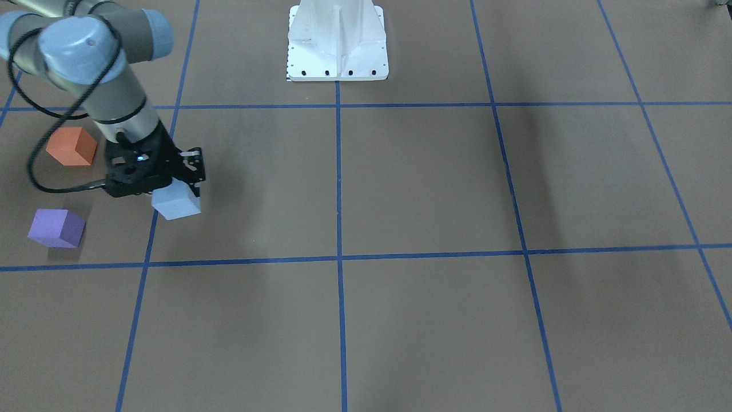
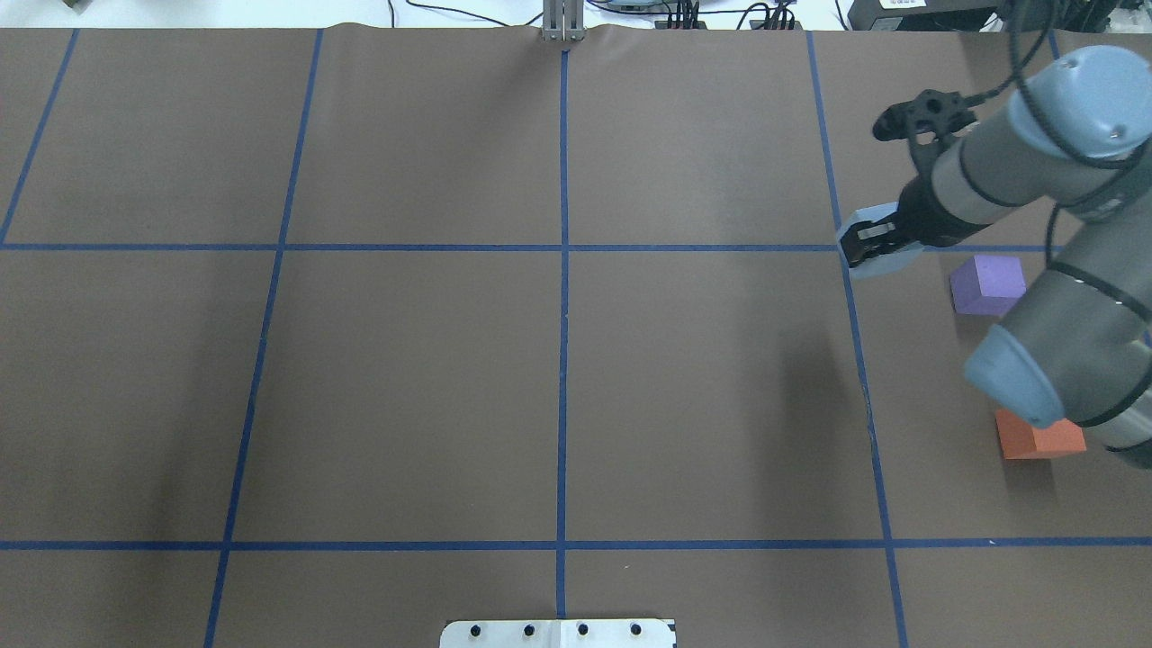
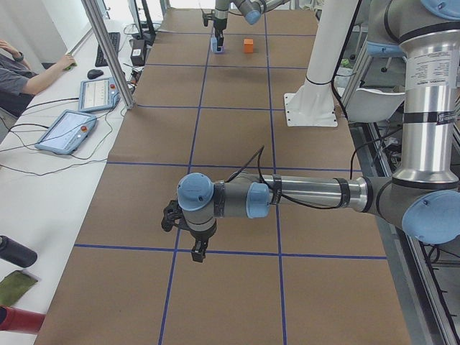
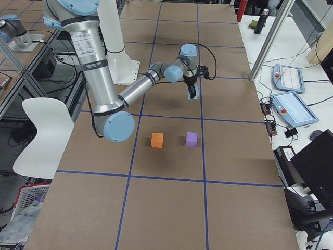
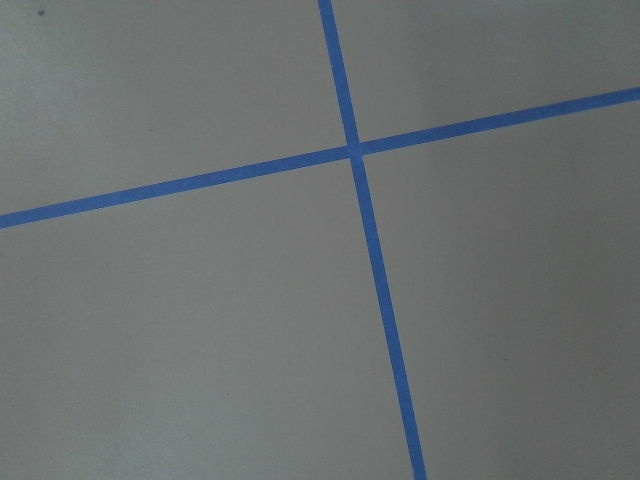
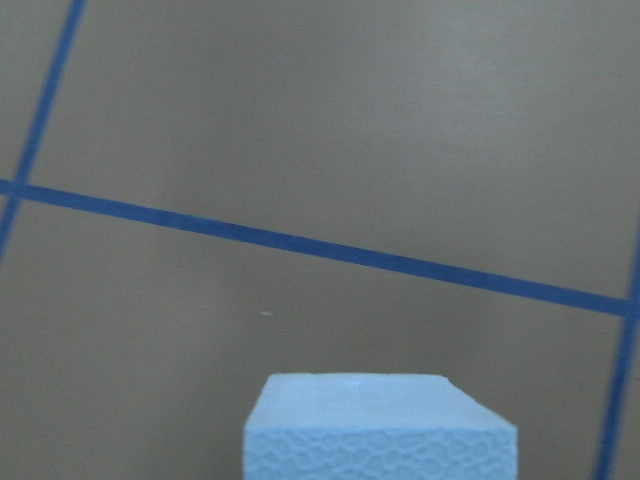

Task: Place blue block between orange and purple blocks
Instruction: 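Carry the light-blue cube with the right gripper toward the purple and orange cubes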

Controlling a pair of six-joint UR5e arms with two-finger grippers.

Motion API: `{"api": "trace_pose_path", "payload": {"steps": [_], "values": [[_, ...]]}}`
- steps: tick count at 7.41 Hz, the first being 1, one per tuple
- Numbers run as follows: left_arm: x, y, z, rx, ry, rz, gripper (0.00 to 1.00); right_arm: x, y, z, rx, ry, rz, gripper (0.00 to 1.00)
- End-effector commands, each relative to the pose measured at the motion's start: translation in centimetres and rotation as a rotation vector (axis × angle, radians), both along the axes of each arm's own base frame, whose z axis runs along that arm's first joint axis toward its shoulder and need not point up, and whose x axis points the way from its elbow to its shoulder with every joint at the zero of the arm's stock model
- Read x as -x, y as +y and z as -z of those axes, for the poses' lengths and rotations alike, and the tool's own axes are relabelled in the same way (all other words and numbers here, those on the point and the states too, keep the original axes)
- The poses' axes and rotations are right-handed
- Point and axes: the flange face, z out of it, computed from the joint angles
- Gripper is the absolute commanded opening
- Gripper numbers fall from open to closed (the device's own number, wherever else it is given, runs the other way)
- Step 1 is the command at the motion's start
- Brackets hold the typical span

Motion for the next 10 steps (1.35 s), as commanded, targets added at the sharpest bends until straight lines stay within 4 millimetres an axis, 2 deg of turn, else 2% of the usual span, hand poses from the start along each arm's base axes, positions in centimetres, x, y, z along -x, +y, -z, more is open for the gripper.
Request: {"api": "trace_pose_path", "payload": {"steps": [1,2,3,4,7,8,9,10], "values": [[-0.1,0.4,1.5,0.005,0.001,0.033,1.0,-8.1,4.1,-10.3,0.026,0.032,-0.011,0.58],[0.0,0.4,1.8,0.0,0.001,0.035,1.0,-10.1,6.5,-14.3,0.023,0.025,-0.028,0.58],[-0.1,0.3,1.8,-0.003,0.001,0.033,1.0,-10.4,7.1,-17.0,0.057,0.006,-0.079,0.58],[0.0,0.4,1.8,-0.003,0.001,0.035,1.0,-9.7,7.0,-18.7,0.086,-0.035,-0.14,0.58],[0.0,0.4,2.1,-0.007,0.001,0.035,1.0,-4.5,8.8,-19.3,0.099,-0.019,-0.178,0.58],[-0.1,0.4,2.1,-0.007,-0.001,0.033,1.0,-3.8,9.1,-19.5,0.099,-0.009,-0.176,0.6],[0.0,0.4,2.1,-0.007,-0.001,0.035,1.0,-3.2,9.3,-19.6,0.092,0.001,-0.169,0.7],[0.0,0.4,2.1,-0.007,-0.001,0.035,1.0,-2.7,9.5,-19.9,0.084,0.014,-0.165,0.98]]}}
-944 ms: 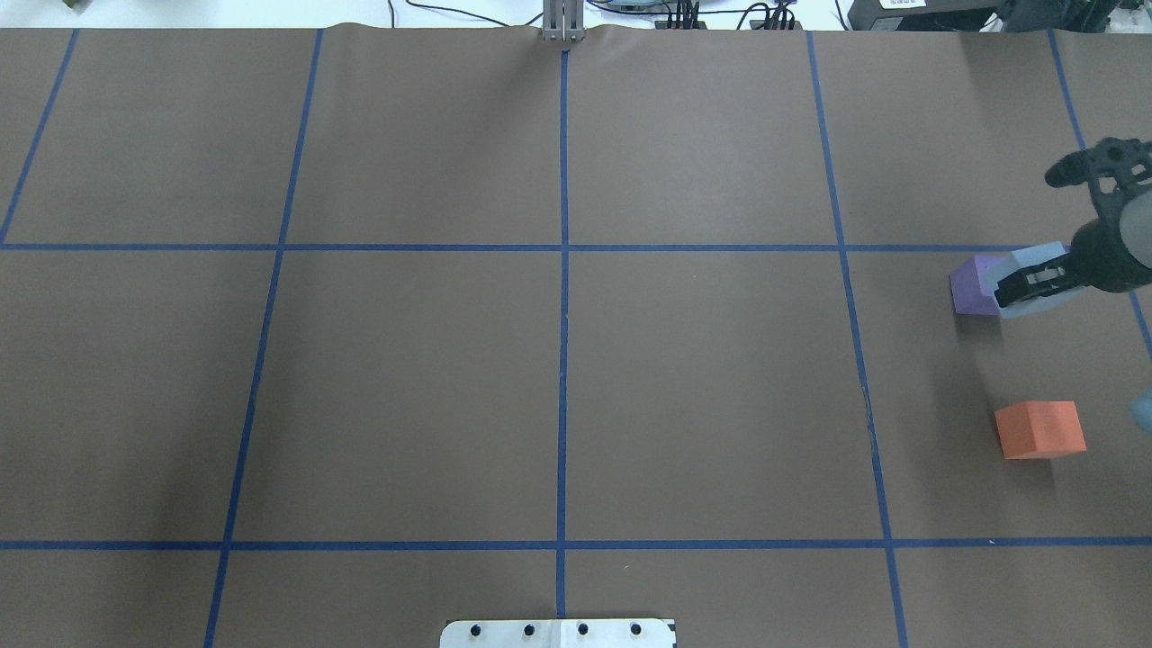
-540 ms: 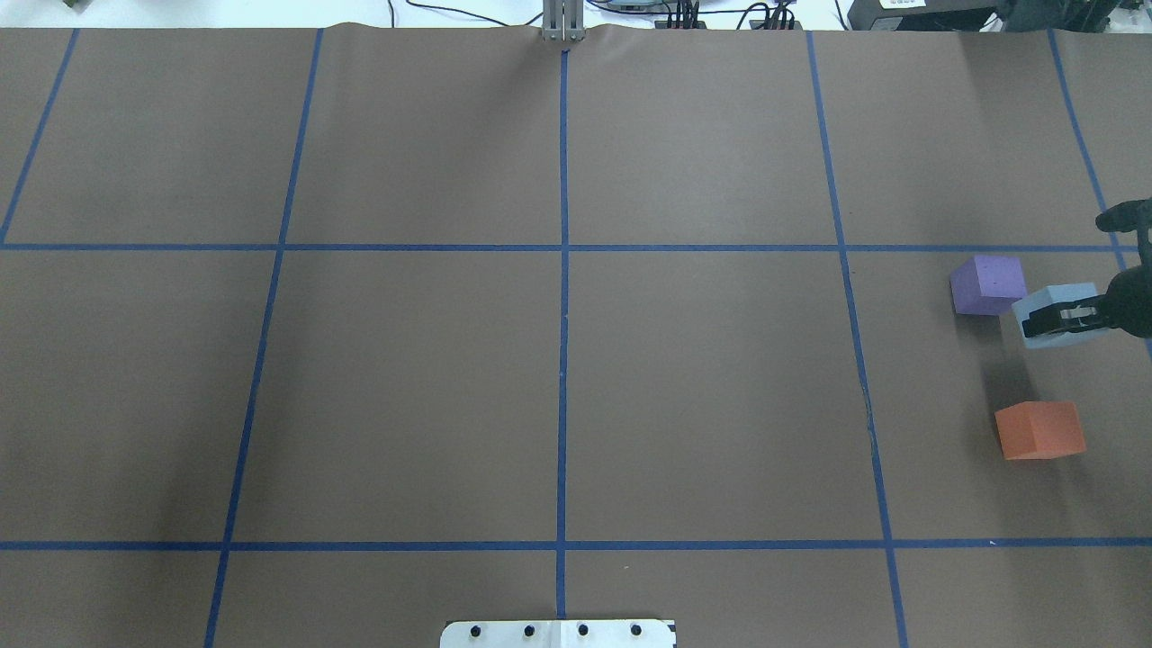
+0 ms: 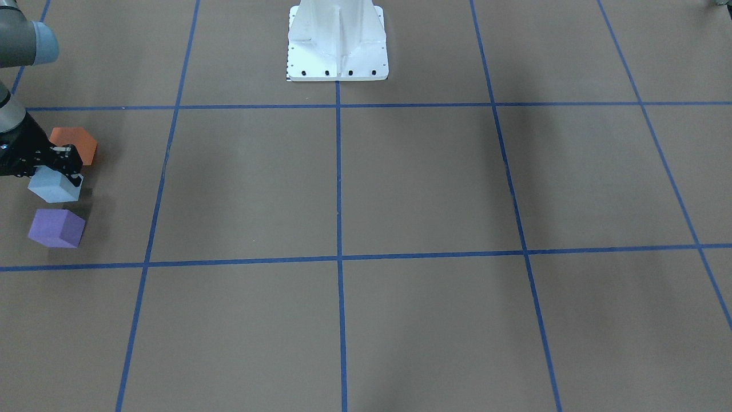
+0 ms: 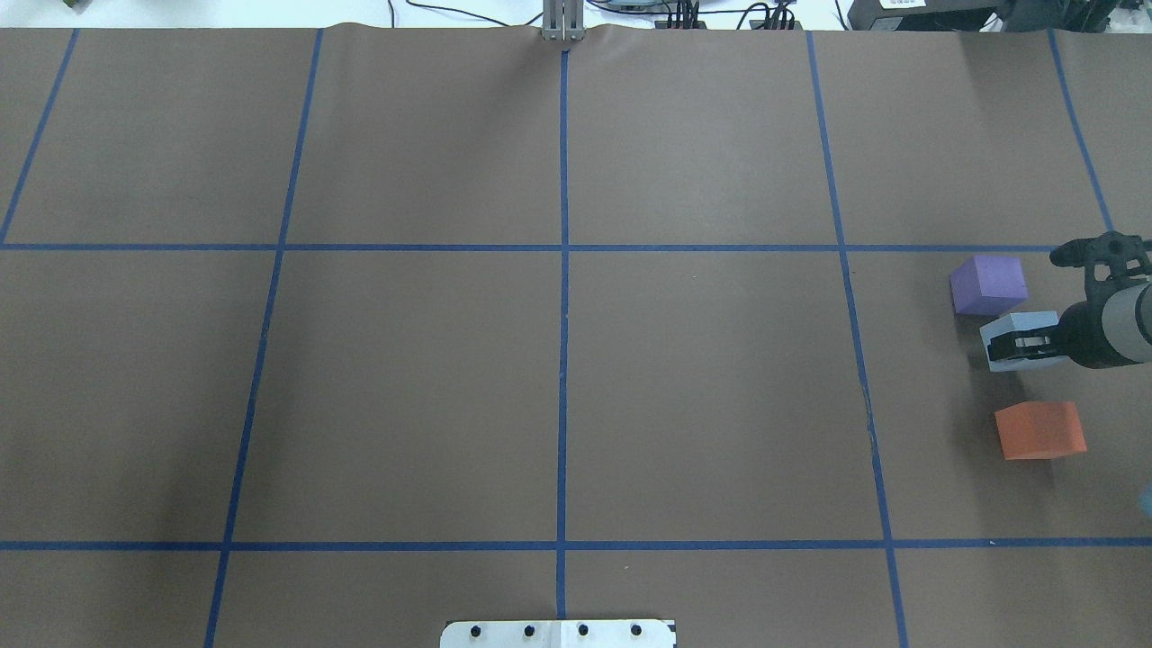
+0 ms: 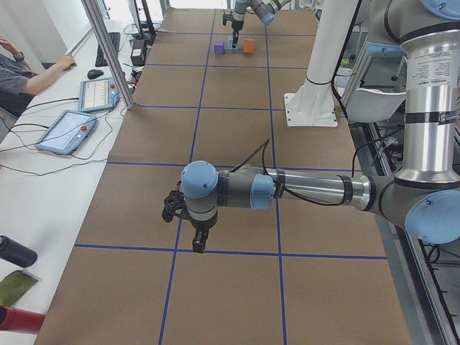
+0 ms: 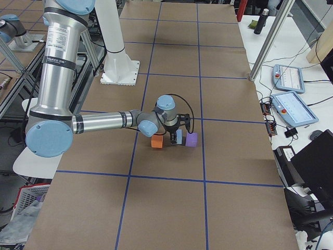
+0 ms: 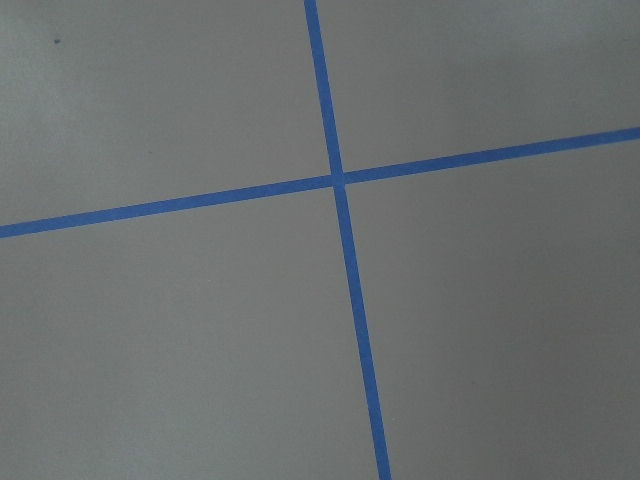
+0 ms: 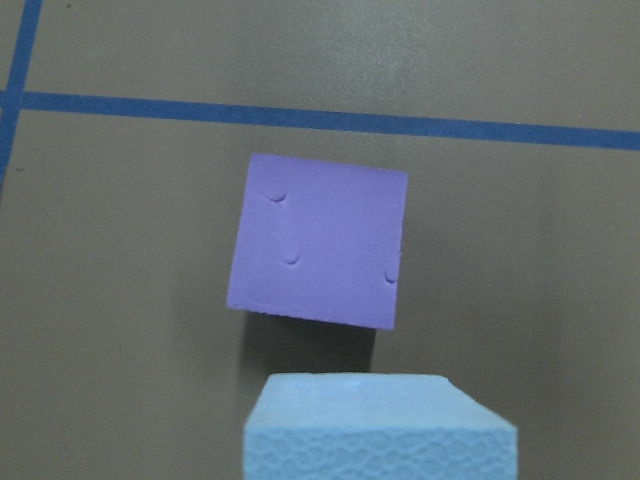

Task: Place blue block between orange and purple blocks
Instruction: 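Lower the light-blue cube between the purple and orange cubes and open the right gripper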

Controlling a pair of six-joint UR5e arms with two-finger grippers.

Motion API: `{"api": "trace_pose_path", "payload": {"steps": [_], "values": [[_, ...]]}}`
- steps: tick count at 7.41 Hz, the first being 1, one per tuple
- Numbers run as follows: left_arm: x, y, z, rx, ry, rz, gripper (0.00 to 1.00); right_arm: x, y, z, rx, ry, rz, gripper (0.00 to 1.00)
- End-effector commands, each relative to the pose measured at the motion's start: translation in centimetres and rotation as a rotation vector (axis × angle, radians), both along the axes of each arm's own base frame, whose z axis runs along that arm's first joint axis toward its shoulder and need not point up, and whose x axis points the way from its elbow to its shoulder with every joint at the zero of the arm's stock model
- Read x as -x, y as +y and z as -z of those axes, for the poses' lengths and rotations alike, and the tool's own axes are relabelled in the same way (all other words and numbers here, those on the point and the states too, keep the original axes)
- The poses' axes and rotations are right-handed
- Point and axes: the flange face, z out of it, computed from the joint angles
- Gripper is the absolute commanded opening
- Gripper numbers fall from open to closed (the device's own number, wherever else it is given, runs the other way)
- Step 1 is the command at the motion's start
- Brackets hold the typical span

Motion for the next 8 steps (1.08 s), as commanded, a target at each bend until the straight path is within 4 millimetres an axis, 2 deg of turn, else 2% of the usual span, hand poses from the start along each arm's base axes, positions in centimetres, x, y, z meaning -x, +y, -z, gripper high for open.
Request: {"api": "trace_pose_path", "payload": {"steps": [1,3,4,6,8], "values": [[0.0,0.0,0.0,0.0,0.0,0.0,1.0,0.8,0.4,-0.3,-0.013,0.017,0.013,0.99],[0.0,0.0,0.0,0.0,0.0,0.0,1.0,0.7,0.3,0.4,-0.023,0.005,0.027,0.99],[-0.1,0.0,0.0,0.0,0.0,-0.001,1.0,0.0,0.2,1.0,-0.029,-0.011,0.051,0.99],[0.0,0.0,0.0,0.0,0.001,0.0,1.0,-6.3,-1.6,0.8,-0.067,-0.046,0.096,0.99],[0.0,0.0,0.2,-0.005,0.0,0.0,1.0,-14.3,-3.0,-0.1,-0.104,-0.054,0.147,1.0]]}}
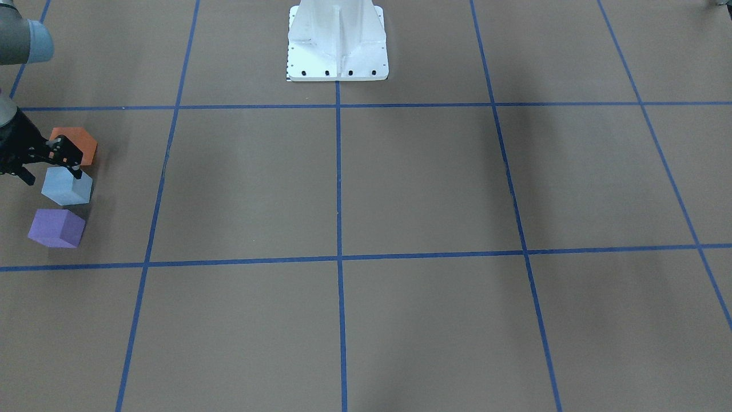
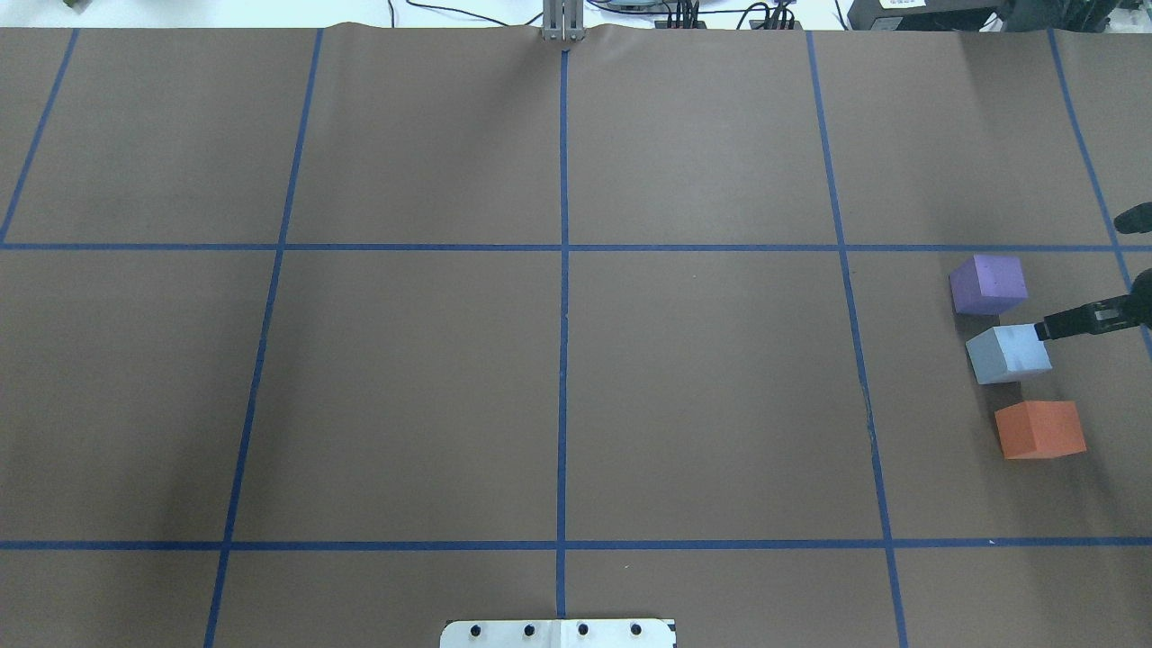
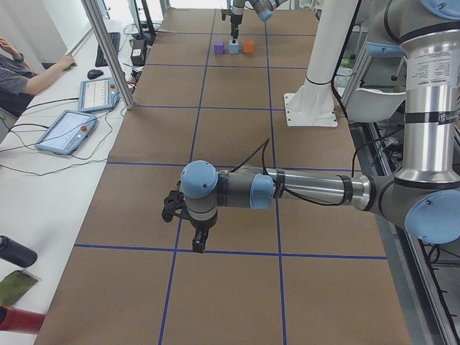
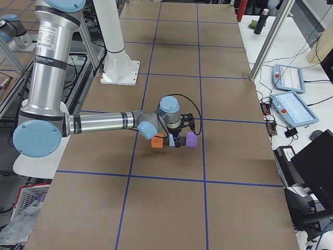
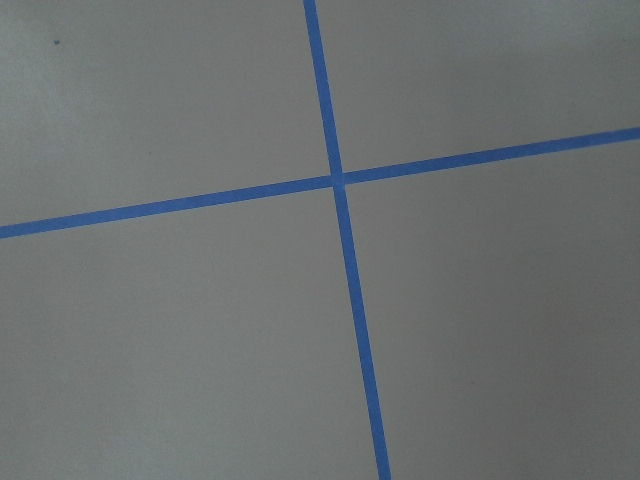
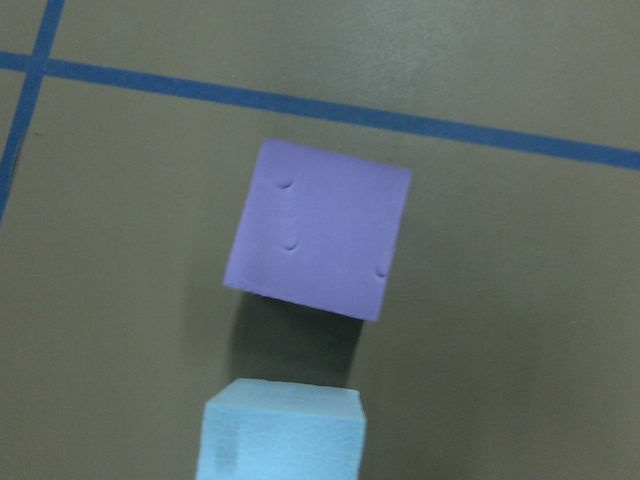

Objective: Place blue block between orange and purple blocks

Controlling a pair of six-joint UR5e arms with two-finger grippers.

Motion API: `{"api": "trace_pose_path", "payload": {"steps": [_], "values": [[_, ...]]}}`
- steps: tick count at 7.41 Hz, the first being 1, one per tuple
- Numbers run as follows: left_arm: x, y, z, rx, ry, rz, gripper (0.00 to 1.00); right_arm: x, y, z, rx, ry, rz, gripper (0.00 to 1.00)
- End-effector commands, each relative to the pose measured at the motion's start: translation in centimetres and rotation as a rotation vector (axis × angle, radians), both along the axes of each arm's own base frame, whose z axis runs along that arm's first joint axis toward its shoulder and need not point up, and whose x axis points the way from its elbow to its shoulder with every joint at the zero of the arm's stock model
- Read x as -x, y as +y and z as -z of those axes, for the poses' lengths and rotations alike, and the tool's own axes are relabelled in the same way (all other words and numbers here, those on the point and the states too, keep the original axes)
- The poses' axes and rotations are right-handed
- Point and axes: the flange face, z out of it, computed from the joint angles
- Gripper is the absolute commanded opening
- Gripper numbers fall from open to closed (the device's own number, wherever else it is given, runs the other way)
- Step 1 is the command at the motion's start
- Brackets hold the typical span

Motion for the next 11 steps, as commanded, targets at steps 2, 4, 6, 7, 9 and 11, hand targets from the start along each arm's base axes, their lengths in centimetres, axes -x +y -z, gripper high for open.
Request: {"api": "trace_pose_path", "payload": {"steps": [2,4,6,7,9,11], "values": [[0.0,0.0,0.1,-0.002,-0.001,0.0,1.0,-13.1,-0.9,-0.5,-0.064,0.011,0.065,1.0],[0.0,0.0,0.1,-0.004,0.002,-0.002,1.0,-17.0,1.6,-2.0,0.002,0.046,0.062,1.0],[0.1,0.5,-0.5,-0.012,-0.013,-0.008,1.0,-17.3,3.1,-4.1,0.053,0.045,0.051,1.0],[0.4,0.4,-0.2,-0.016,-0.005,0.001,1.0,-17.3,3.1,-3.9,0.049,0.04,0.049,1.0],[0.5,0.6,0.7,-0.034,-0.003,0.003,1.0,-17.2,3.0,-3.6,0.044,0.035,0.049,1.0],[0.4,0.3,0.9,-0.043,-0.002,0.0,1.0,-17.3,3.0,-3.6,0.045,0.033,0.048,1.0]]}}
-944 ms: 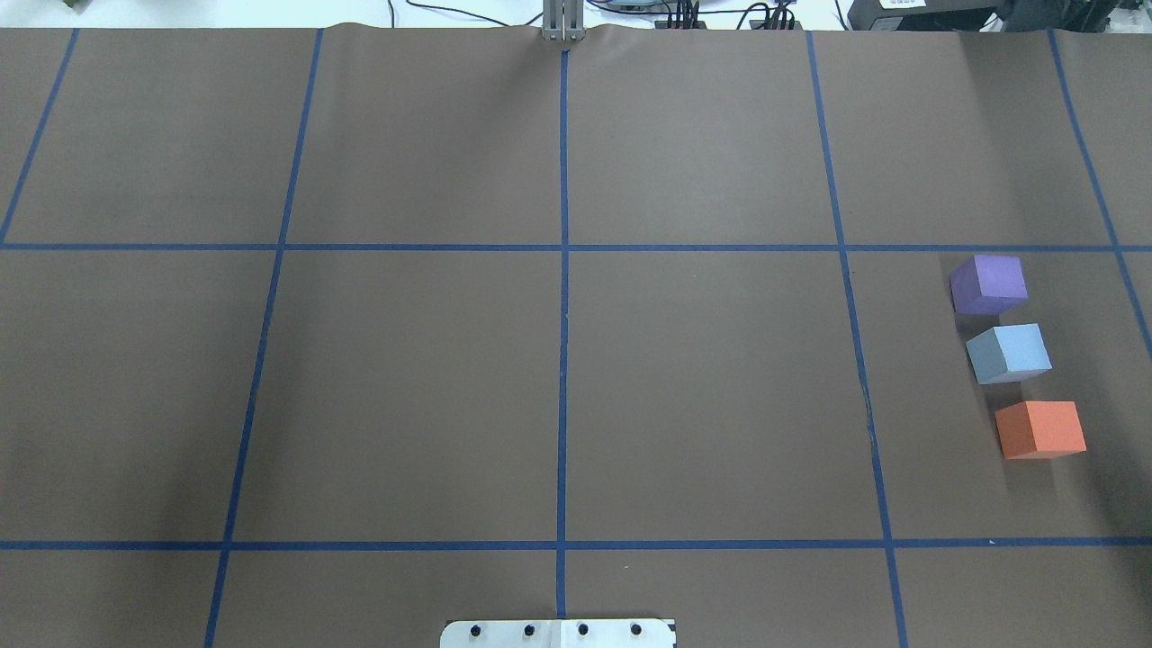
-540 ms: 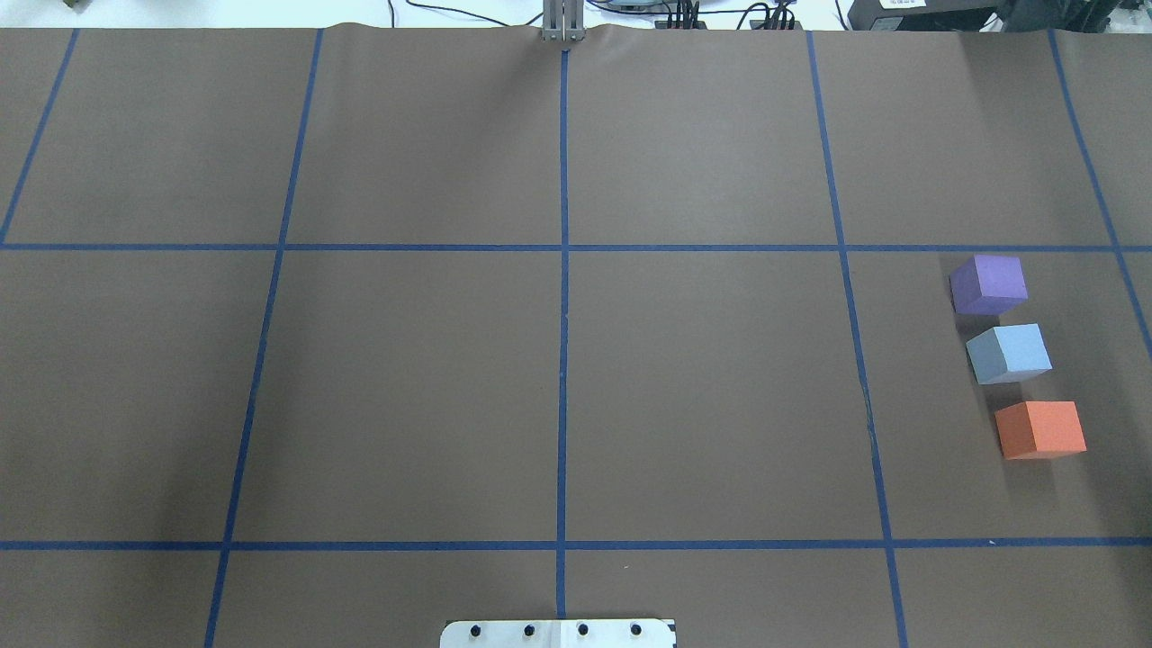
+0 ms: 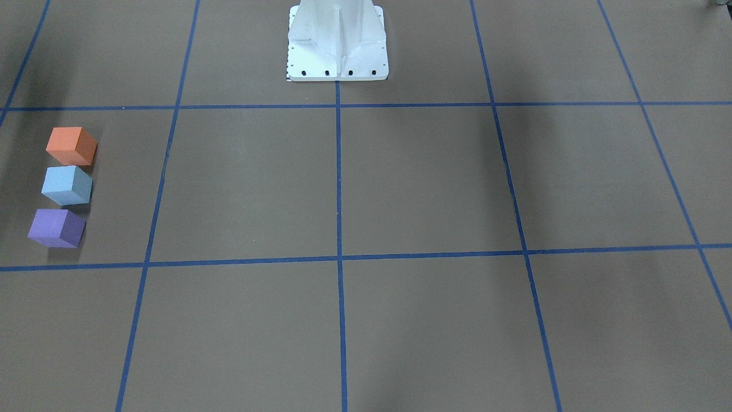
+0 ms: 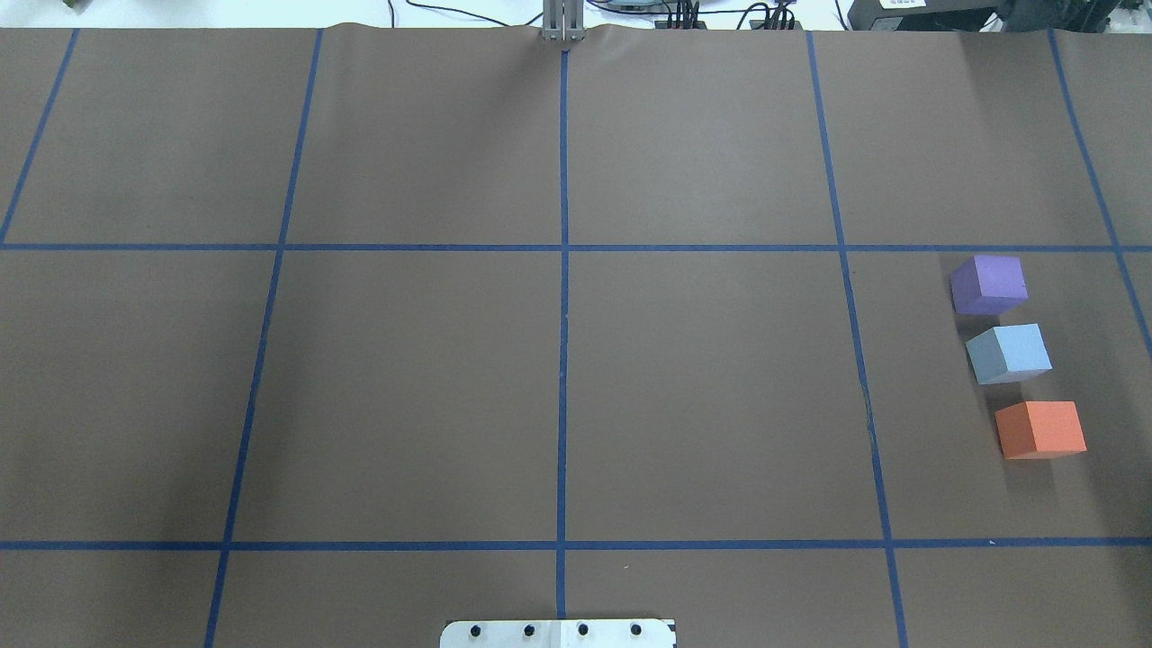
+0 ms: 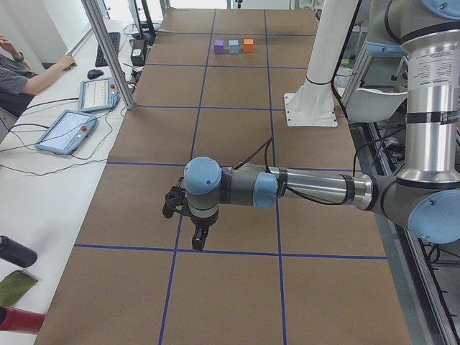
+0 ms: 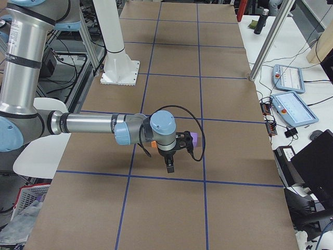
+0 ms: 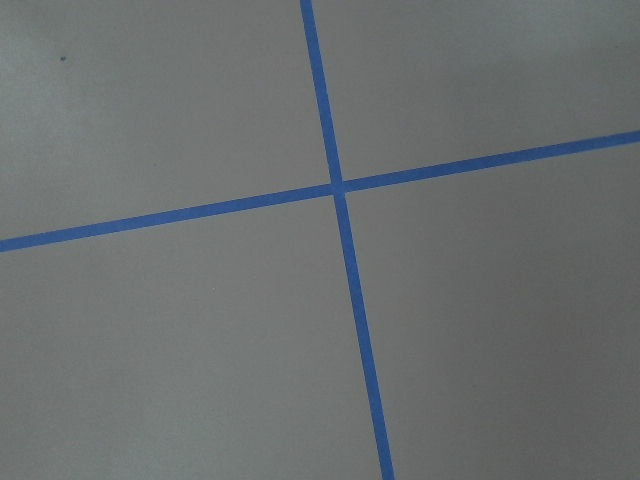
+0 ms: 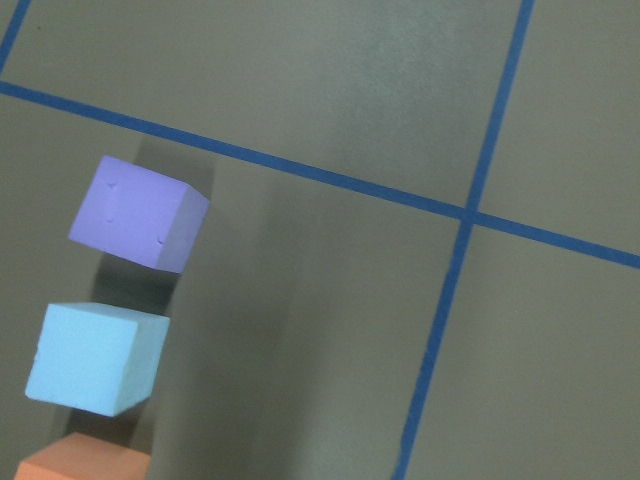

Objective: Place blue block between orange and purple blocks

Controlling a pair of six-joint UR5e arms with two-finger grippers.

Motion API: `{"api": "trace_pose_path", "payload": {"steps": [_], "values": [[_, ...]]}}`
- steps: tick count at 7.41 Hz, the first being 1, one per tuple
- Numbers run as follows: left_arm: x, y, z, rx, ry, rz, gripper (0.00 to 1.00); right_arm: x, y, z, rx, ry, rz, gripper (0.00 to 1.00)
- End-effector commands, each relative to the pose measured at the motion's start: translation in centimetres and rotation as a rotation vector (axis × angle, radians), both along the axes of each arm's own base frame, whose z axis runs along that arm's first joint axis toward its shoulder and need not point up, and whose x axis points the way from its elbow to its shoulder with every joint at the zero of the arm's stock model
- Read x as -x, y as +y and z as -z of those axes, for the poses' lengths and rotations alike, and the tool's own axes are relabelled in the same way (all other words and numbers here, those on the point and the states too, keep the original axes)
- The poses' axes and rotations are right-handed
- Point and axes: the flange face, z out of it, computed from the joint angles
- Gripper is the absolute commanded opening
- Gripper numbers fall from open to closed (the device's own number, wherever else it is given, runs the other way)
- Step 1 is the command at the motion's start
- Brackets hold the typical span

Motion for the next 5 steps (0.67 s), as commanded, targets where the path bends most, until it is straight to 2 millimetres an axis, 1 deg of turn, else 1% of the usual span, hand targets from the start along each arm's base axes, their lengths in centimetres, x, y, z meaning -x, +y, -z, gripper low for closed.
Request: {"api": "trace_pose_path", "payload": {"steps": [1,3,5], "values": [[0.07,0.15,0.02,-0.003,0.001,0.001,1.0,0.05,-0.02,0.08,0.0,-0.002,0.001,1.0],[0.11,0.16,-0.04,0.0,-0.005,0.002,1.0,0.1,-0.22,0.82,0.022,-0.013,-0.038,1.0],[0.06,0.15,-0.08,0.002,-0.008,0.001,1.0,0.1,-0.28,1.04,0.016,-0.015,-0.045,1.0]]}}
